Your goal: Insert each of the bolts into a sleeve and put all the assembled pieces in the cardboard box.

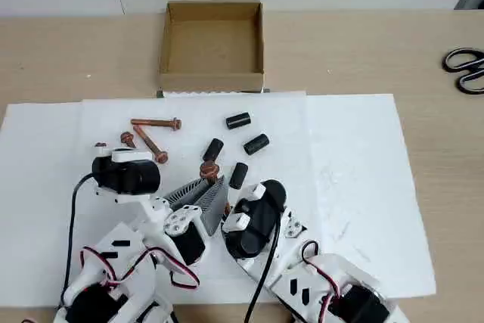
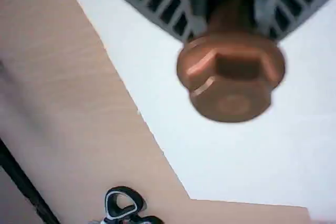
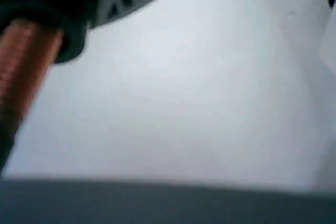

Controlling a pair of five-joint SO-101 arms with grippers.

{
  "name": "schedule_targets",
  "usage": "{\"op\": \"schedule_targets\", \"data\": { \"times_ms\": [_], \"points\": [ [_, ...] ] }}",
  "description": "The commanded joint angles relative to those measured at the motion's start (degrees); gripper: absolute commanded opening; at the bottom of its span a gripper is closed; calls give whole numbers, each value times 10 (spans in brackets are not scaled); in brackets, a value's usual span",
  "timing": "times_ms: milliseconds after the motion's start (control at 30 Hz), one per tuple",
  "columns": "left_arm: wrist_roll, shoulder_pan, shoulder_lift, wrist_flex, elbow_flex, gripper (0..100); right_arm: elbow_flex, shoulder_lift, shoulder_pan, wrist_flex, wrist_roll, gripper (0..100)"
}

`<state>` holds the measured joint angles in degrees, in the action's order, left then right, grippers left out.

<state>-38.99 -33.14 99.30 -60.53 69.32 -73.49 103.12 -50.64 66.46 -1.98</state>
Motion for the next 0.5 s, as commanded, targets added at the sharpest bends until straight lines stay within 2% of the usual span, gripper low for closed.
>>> {"op": "schedule_targets", "data": {
  "times_ms": [0, 133, 333, 467],
  "points": [
    [3, -4, -2, 14, -1, 6, 5, 2, -4, -20, 13, 3],
    [21, -12, -2, -11, -4, 6, 5, 3, -4, -20, 17, 3],
    [73, -69, -2, -97, -41, 6, 8, 6, 0, -22, 16, 3],
    [104, -74, -4, -153, -51, 6, 9, 6, 0, -43, 16, 3]
  ]
}}
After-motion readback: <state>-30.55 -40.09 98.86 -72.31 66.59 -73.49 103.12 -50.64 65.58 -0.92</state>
